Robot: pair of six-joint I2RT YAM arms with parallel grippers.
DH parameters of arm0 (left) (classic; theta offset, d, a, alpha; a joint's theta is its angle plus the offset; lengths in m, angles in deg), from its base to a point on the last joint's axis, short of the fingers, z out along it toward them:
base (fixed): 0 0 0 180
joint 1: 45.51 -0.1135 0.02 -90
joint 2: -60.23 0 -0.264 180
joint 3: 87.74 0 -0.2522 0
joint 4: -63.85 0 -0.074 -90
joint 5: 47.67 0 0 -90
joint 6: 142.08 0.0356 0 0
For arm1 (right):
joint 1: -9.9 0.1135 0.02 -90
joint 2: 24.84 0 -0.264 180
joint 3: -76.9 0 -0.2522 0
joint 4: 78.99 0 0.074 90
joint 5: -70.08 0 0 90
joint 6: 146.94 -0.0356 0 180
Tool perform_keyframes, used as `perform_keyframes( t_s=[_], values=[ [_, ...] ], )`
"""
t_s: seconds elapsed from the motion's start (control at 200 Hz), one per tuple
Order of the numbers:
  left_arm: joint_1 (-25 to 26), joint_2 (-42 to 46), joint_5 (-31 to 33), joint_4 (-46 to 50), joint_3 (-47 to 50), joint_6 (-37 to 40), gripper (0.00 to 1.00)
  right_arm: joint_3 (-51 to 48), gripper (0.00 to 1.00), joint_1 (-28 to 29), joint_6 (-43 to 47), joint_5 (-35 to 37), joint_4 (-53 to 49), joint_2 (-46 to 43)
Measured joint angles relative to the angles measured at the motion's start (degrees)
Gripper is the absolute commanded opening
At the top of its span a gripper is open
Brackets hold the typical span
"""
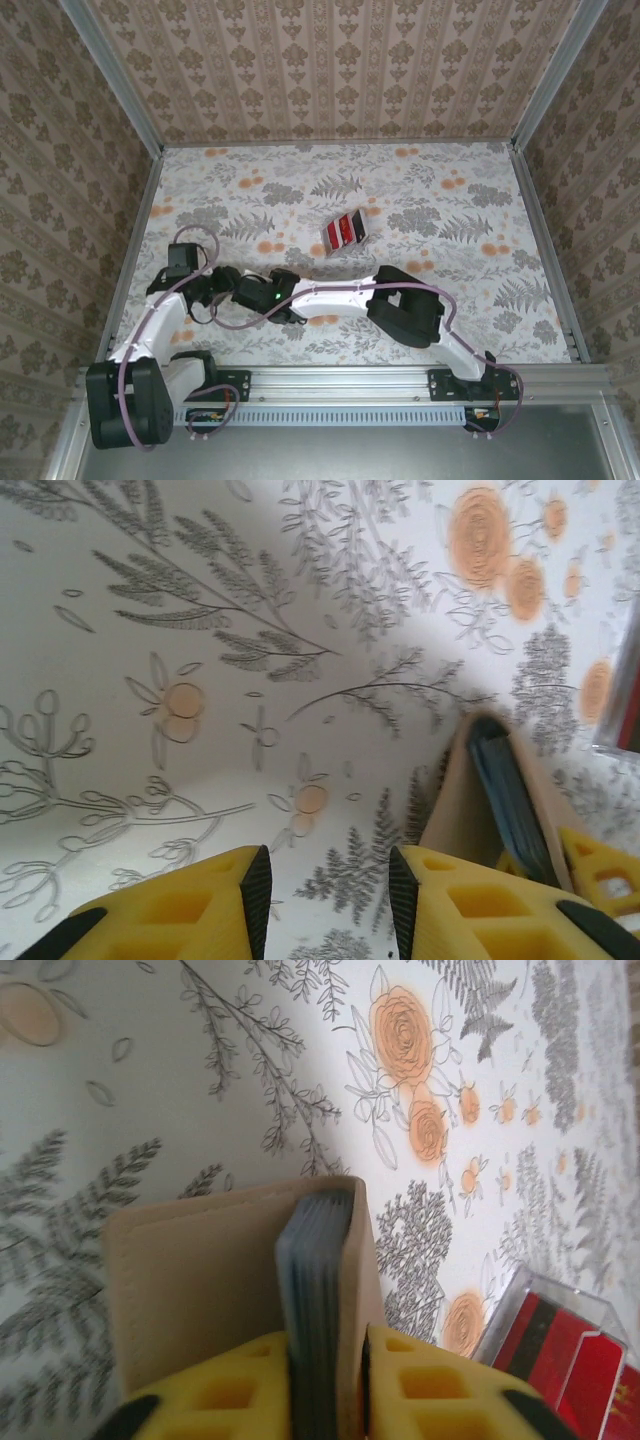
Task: Put the credit cards into the card holder
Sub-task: Turn over the card holder at the center of the table, then rotate the card holder at the center of the table.
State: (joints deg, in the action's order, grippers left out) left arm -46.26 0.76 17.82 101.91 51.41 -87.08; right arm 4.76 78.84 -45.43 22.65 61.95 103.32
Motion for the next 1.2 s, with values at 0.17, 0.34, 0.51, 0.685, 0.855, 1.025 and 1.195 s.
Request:
perform_keyframes(
  t_s=[0.17, 0.34, 0.51, 0.685, 0.855, 1.025, 1.195],
  values=[
    [-0.1, -1.5, -1.2, -0.1, -1.0, 0.6, 0.39, -2.7, 0.63, -0.3, 0.1, -0.8, 2.9, -1.0],
    [0.0, -4.5, -3.0, -0.7, -4.5, 1.2, 0.38, -6.9, 0.63, -0.2, -1.7, -6.9, 2.3, -8.1],
    [1.8, -7.9, -3.4, -1.3, -8.3, 1.7, 0.37, -11.8, 0.63, -0.2, -5.8, -14.9, 3.1, -20.6],
    [6.2, -13.6, -3.3, -1.6, -15.2, 2.4, 0.36, -22.1, 0.53, -1.2, -14.3, -24.3, 6.7, -33.6],
    [11.1, -21.5, -2.4, -1.4, -25.4, 4.2, 0.35, -35.9, 0.33, -7.9, -27.2, -33.1, 13.1, -39.9],
    [17.5, -31.6, -2.1, -0.2, -38.2, 6.9, 0.27, -43.5, 0.24, -13.3, -38.7, -40.0, 17.2, -40.2],
    [22.5, -36.0, -2.3, 0.5, -38.9, 9.0, 0.22, -44.0, 0.23, -11.7, -45.7, -44.8, 23.0, -39.1]
  ],
)
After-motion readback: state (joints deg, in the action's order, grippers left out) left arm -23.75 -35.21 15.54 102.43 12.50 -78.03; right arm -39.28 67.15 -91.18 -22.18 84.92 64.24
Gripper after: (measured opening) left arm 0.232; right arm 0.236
